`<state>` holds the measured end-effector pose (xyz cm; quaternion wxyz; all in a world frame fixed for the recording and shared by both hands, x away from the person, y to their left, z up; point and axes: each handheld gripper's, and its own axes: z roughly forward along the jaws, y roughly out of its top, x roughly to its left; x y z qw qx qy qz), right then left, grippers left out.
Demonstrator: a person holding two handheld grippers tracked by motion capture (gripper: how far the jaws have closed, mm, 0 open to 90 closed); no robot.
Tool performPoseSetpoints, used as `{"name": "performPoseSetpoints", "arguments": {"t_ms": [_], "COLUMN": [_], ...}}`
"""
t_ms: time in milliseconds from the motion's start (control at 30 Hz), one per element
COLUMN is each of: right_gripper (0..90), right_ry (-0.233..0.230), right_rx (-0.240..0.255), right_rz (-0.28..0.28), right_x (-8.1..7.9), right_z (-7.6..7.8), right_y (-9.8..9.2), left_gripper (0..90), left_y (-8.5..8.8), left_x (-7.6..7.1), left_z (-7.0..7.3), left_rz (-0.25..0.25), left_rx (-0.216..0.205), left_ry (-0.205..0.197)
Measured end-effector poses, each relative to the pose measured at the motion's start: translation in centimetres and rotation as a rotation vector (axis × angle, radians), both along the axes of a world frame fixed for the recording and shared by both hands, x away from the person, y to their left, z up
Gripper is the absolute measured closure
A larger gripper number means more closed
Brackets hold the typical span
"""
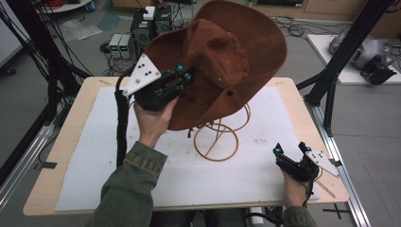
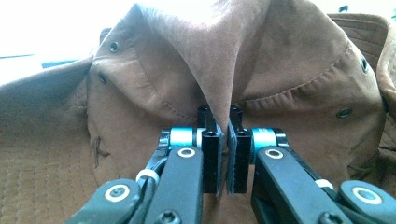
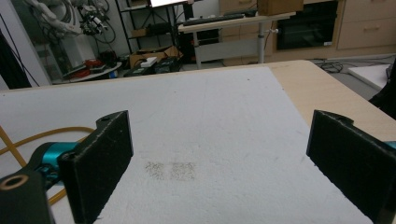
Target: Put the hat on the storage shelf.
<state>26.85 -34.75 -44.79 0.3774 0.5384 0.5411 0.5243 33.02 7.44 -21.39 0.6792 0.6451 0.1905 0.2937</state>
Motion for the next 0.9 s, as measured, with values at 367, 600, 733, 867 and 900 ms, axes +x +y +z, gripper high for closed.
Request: {"name": "performPoseSetpoints", "arguments": {"t_ms": [367, 600, 733, 867, 900], "right_gripper": [6.4, 6.3, 6.4, 6.4, 6.4], "right_ry": [-0.003, -0.016, -0.022, -0.032, -0.036], "right_rx": [0.000, -0.003, -0.003, -0.014, -0.018], "right_rz": [0.010, 0.012, 0.009, 0.000, 0.001], "right_x": [-0.1, -0.1, -0.2, -0.2, -0.2], "right_z": [0.1, 0.1, 0.2, 0.2, 0.2], "right_y": [0.1, 0.2, 0.2, 0.3, 0.4], "left_gripper": [86.5, 86.4, 86.3, 86.3, 86.3], "left_y": [-2.9, -3.2, -2.9, -3.0, -3.0], "left_x": [1.1, 1.5, 1.5, 1.3, 1.2], "left_z": [-1.2, -3.9, -5.3, -5.6, -5.6], "left_rz": [-0.052, -0.056, -0.055, -0.059, -0.061], "left_rx": [0.053, 0.062, 0.059, 0.092, 0.089], "left_ry": [0.050, 0.092, 0.106, 0.103, 0.100]}}
